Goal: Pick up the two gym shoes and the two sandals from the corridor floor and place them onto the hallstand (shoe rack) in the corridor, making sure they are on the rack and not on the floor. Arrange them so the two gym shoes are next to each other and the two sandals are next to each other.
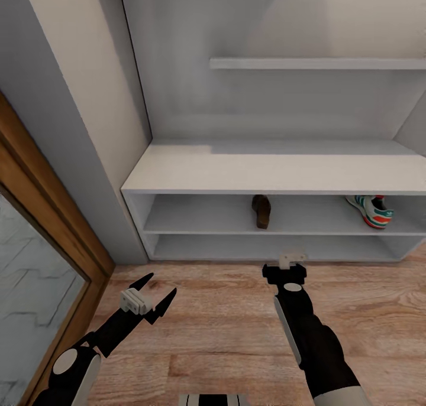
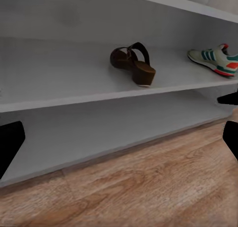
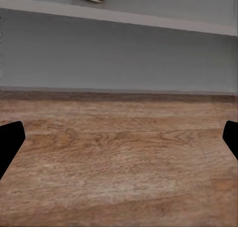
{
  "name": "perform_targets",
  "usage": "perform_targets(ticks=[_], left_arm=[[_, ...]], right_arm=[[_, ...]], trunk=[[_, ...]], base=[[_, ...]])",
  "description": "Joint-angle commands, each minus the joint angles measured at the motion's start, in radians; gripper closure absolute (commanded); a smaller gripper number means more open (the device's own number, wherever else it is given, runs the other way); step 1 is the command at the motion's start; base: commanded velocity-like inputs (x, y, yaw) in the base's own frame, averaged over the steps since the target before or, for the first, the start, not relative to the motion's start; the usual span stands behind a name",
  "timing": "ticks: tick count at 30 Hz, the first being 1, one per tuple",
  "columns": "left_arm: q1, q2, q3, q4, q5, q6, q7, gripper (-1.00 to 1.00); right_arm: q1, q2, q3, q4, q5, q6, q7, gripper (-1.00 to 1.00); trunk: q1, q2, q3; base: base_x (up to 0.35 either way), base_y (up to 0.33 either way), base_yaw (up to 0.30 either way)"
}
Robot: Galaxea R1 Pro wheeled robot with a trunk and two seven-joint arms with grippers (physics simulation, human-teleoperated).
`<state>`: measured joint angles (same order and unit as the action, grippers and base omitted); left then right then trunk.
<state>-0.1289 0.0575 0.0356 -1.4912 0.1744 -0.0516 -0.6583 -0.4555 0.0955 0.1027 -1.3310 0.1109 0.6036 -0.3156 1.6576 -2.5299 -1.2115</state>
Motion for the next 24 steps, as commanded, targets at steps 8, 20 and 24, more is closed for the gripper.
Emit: perform_targets(ticks=[8,20,24], left_arm=[[0.0,0.0,0.01,0.001,0.0,0.0,-0.001,-1.0],[0.001,-0.005,0.013,0.013,-0.001,-0.003,0.008,-1.0],[0.001,-0.006,0.017,0.017,-0.001,-0.003,0.013,-1.0]], right_arm=[[0.148,-0.011,0.001,-0.16,0.001,0.0,0.003,-1.0],[0.339,-0.098,0.0,-0.226,-0.006,-0.138,0.025,-1.0],[0.395,-0.115,-0.003,-0.21,-0.009,-0.239,0.043,-1.0]], trunk=[[0.0,0.0,0.0],[0.0,0.0,0.0],[0.0,0.0,0.0]], base=[[-0.034,0.0,0.0],[-0.007,0.0,0.0],[-0.002,0.0,0.0]])
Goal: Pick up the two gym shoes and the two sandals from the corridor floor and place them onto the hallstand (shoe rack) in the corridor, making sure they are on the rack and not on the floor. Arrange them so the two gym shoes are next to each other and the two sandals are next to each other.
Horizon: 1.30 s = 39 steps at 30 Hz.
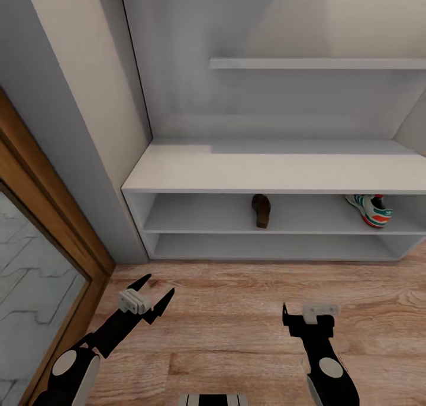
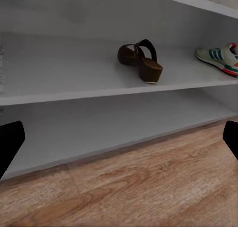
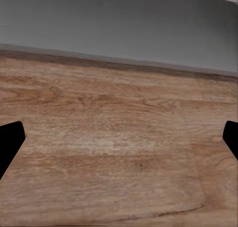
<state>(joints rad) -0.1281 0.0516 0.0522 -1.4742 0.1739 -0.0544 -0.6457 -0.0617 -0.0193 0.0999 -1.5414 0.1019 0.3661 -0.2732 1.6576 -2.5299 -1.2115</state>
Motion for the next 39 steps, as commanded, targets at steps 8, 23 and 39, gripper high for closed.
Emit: perform_targets(ticks=[8,23,39], left_arm=[[0.0,-0.002,0.008,0.005,0.0,-0.001,0.001,-1.0],[0.018,-0.007,0.011,0.049,-0.007,-0.003,0.0,-1.0],[0.027,-0.01,0.014,0.099,-0.012,-0.006,0.003,-1.0]], right_arm=[[0.048,-0.009,-0.003,0.088,0.001,-0.155,0.014,-1.0],[0.086,-0.012,-0.003,0.192,0.005,-0.359,0.021,-1.0],[0.092,-0.011,-0.005,0.216,0.0,-0.383,0.023,-1.0]], trunk=[[0.0,0.0,0.0],[0.0,0.0,0.001],[0.0,0.0,0.008]], base=[[0.0,0.0,0.0],[0.0,0.0,-0.02],[0.0,-0.031,-0.244]])
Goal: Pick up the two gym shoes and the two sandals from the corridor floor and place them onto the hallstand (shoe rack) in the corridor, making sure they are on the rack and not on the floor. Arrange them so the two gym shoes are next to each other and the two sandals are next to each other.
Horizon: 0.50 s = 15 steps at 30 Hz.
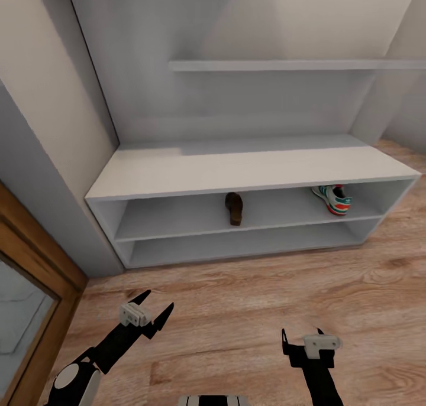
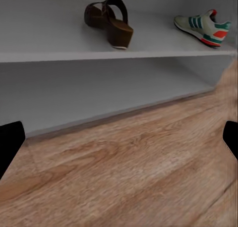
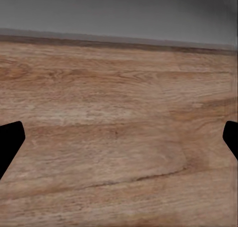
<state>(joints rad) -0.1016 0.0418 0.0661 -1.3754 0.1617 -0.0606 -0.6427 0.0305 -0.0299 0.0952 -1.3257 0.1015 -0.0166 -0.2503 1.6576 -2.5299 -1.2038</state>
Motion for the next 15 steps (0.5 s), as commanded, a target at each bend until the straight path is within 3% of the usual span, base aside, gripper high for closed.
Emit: perform_targets(ticks=[1,8,15], left_arm=[[0.0,0.0,0.0,0.0,0.0,0.0,0.0,-1.0],[0.0,-0.001,0.001,0.003,0.0,-0.001,0.001,-1.0],[0.0,-0.001,0.001,0.004,0.006,-0.001,0.001,-1.0]], right_arm=[[0.0,0.0,0.0,0.001,0.0,0.0,0.0,-1.0],[0.0,-0.001,0.0,0.004,0.0,-0.002,0.0,-1.0],[0.0,-0.001,0.0,0.014,0.0,-0.007,0.0,-1.0]], trunk=[[0.0,0.0,0.0],[0.0,0.0,0.002],[0.0,0.0,0.002]], base=[[0.0,-0.173,-0.226],[0.0,-0.227,-0.146],[0.0,-0.123,-0.03]])
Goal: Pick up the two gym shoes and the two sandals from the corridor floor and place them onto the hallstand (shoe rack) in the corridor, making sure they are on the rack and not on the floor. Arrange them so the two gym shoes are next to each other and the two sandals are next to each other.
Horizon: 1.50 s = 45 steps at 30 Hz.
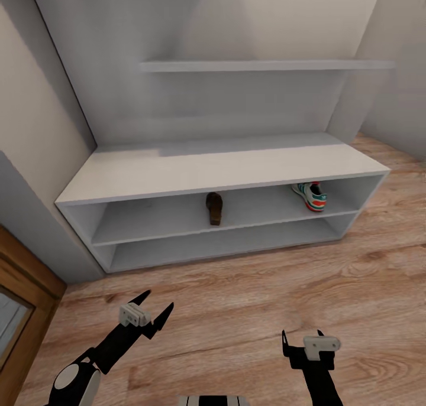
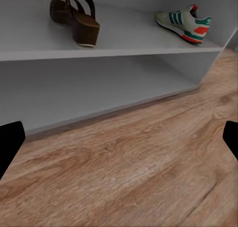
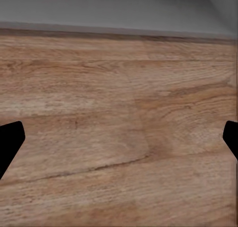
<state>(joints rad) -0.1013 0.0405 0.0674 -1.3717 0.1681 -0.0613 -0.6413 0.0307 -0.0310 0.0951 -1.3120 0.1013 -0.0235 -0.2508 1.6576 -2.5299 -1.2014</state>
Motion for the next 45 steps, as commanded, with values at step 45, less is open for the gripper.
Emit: perform_targets(ticks=[45], left_arm=[[0.0,-0.007,-0.007,0.042,-0.007,0.0,0.0,-1.0]], right_arm=[[-0.001,0.001,-0.012,0.021,-0.003,-0.005,-0.001,-1.0]], trunk=[[0.0,0.0,0.0]], base=[[0.037,-0.096,-0.248]])
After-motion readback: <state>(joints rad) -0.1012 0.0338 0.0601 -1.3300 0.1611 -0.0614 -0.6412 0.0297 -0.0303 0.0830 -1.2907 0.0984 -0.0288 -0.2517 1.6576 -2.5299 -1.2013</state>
